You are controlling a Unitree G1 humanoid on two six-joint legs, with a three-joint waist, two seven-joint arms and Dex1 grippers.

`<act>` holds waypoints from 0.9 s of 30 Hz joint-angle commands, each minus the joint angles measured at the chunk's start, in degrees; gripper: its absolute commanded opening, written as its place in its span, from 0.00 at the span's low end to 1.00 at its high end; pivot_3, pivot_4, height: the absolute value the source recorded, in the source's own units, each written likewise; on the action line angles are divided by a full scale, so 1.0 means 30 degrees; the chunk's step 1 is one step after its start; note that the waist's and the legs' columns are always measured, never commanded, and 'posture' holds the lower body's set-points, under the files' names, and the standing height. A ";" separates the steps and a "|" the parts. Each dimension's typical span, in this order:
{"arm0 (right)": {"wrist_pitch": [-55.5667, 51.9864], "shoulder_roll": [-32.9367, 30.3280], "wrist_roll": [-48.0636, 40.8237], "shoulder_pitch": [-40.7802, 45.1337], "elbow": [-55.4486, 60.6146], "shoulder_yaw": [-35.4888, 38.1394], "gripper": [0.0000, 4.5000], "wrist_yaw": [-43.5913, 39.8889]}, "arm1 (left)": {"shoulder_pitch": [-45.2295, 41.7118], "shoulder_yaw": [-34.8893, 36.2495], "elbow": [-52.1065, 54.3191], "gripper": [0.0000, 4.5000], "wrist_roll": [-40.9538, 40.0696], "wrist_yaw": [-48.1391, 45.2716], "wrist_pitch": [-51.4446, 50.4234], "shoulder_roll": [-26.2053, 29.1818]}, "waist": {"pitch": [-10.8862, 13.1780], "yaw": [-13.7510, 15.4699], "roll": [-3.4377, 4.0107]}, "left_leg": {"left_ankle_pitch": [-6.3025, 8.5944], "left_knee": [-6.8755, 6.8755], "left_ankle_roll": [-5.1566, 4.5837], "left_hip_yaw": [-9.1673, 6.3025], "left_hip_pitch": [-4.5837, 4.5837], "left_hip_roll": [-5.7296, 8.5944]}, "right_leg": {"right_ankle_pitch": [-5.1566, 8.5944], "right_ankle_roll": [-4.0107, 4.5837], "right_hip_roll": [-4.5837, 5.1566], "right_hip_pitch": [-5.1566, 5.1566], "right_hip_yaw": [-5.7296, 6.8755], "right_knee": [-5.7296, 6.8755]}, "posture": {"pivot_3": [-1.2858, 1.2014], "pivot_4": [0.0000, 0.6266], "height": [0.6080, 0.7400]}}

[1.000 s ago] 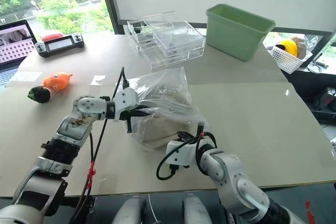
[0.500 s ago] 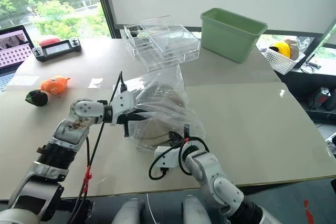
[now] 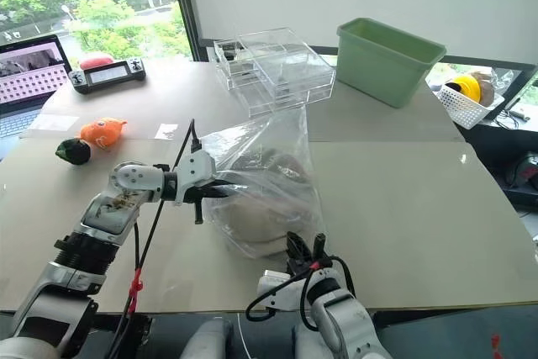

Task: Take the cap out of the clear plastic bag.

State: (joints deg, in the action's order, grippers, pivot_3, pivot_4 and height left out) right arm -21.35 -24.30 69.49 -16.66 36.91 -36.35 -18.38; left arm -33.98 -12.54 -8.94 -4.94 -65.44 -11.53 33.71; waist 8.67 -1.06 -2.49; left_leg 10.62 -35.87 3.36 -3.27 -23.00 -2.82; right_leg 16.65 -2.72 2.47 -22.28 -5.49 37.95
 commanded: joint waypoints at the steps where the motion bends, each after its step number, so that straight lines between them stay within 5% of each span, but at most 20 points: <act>1: -0.0523 0.1102 -0.1859 -0.0738 0.1453 0.1389 0.02 -0.1747 | -0.0610 0.0172 -0.0326 0.00 -0.0039 0.0045 0.0390 -0.0001 | 0.0003 -0.0003 0.0000 | 0.0000 -0.0009 0.0000 0.0001 -0.0002 -0.0001 | 0.0000 -0.0001 0.0000 0.0000 -0.0002 0.0000 | 0.52 0.24 0.96; 11: -0.8498 0.5849 -1.0011 0.7504 0.5751 0.7785 0.02 -0.9938 | -0.1176 0.0086 -0.1633 0.00 0.0190 0.0324 0.1345 -0.0574 | 0.0057 -0.0174 0.0014 | -0.0002 -0.0020 -0.0001 -0.0037 -0.0053 -0.0004 | -0.0008 0.0004 -0.0006 -0.0015 0.0024 0.0011 | 0.52 0.24 0.96; 22: -1.5049 0.6092 -1.3494 1.2204 0.6839 0.8689 0.02 -1.1648 | -0.1512 0.0056 -0.2359 0.00 0.0319 0.0697 0.1863 -0.0898 | 0.0127 -0.0416 0.0104 | -0.0003 -0.0023 -0.0001 -0.0034 -0.0096 0.0004 | -0.0015 0.0014 -0.0004 -0.0072 0.0018 0.0033 | 0.52 0.24 0.96; 27: -1.8018 0.2669 -1.3565 1.3452 0.5399 1.0550 0.02 -1.0748 | -0.1559 0.0089 -0.2559 0.00 0.0364 0.0802 0.2013 -0.0872 | 0.0135 -0.0409 0.0117 | -0.0002 -0.0022 -0.0001 -0.0033 -0.0098 0.0010 | -0.0016 0.0014 0.0001 -0.0069 0.0018 0.0022 | 0.52 0.24 0.96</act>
State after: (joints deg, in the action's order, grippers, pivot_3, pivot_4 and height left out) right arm -72.21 -14.83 29.33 22.69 52.01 -7.80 -52.52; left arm -38.38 -12.23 -16.59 -4.44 -63.16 -6.15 31.18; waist 9.07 -2.29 -2.14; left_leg 10.62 -35.92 3.36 -3.39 -23.29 -2.79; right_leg 16.60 -2.67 2.47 -22.49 -5.43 38.02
